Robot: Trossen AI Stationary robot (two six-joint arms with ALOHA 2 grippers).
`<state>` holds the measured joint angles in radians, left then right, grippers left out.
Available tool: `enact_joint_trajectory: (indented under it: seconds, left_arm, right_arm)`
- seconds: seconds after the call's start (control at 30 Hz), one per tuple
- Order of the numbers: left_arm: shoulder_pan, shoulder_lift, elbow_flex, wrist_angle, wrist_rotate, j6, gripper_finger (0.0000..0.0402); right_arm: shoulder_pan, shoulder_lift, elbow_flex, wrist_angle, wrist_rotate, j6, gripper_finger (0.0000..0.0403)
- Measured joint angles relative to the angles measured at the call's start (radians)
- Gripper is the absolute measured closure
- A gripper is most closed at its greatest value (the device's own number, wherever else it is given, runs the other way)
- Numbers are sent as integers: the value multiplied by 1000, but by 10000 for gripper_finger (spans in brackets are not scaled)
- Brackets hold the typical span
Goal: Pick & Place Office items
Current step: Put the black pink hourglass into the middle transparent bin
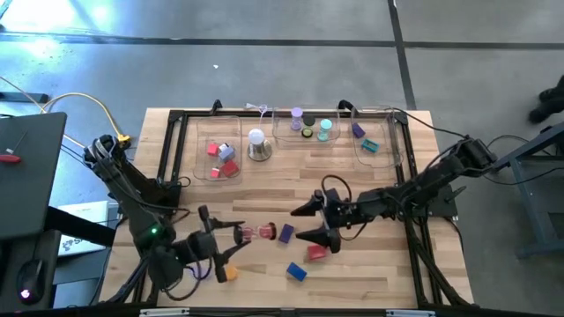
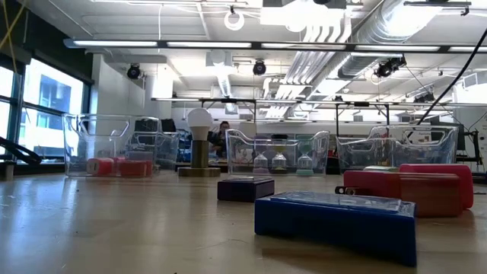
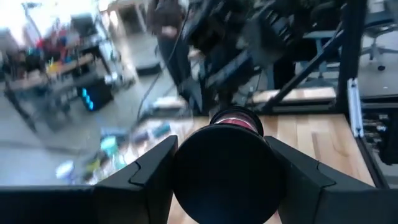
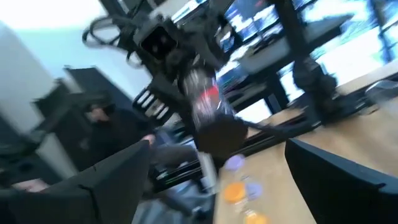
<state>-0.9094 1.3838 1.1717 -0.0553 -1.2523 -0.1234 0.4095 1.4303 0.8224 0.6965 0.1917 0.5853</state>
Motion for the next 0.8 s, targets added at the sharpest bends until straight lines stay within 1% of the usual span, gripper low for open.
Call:
enact_joint_trajectory:
  seconds: [0.13,0.27,0.37,0.43,0.63,0.8]
  left_arm:
    - [15,0,0,179,79,239,202]
    - [52,0,0,271,145,370,202]
    - [88,0,0,283,185,407,202]
    - [117,0,0,293,223,423,202]
    - [187,0,0,333,301,483,202]
    - [238,0,0,356,391,509,202]
  right_arm:
    - [-33,0,-1,24,-148,93,42]
    - [-48,0,-1,64,-168,135,42]
    - [-56,0,-1,128,-176,188,42]
    - [-65,0,-1,161,-177,196,42]
    - [-73,0,-1,179,-196,197,42]
    - [-72,0,-1,187,-198,197,42]
